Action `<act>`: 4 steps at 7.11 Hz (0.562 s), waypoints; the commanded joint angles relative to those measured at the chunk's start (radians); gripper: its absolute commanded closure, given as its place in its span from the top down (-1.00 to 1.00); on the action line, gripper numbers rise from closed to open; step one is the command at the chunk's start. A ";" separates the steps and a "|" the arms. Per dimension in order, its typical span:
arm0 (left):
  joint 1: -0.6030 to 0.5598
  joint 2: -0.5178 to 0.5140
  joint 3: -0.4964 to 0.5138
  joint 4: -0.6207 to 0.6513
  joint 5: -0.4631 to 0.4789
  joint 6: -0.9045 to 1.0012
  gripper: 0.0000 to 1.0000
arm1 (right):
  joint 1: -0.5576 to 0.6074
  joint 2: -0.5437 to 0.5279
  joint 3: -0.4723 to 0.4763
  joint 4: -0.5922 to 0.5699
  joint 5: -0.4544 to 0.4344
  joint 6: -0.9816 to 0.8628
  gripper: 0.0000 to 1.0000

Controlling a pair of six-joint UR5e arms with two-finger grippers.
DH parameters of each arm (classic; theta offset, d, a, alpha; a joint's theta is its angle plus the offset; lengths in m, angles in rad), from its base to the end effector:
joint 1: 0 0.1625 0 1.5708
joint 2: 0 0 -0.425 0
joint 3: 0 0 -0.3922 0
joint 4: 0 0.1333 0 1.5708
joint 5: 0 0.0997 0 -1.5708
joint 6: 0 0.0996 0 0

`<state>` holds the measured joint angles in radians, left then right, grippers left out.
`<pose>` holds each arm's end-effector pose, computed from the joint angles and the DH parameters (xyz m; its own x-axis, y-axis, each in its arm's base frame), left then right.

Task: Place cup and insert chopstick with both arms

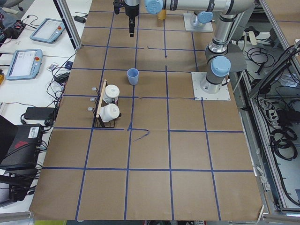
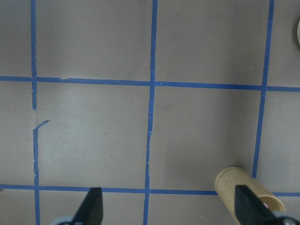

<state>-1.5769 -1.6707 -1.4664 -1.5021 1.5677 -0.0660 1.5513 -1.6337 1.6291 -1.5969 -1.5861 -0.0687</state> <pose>-0.1369 -0.5405 0.4951 -0.9982 -0.0595 0.0079 -0.0599 0.9956 -0.0728 0.1226 -0.4707 0.4920 -0.9987 -0.0487 0.0174 -0.0492 0.9984 -0.0296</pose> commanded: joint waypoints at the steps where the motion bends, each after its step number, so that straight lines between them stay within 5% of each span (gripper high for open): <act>1: 0.000 -0.001 0.000 0.000 0.002 0.000 1.00 | 0.001 0.000 0.000 0.000 0.000 0.004 1.00; 4: 0.000 -0.004 -0.002 0.003 0.006 0.009 1.00 | 0.000 0.000 0.000 0.000 0.000 0.001 1.00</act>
<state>-1.5769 -1.6739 -1.4671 -1.5001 1.5713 -0.0592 1.5516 -1.6337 1.6291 -1.5965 -1.5861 -0.0665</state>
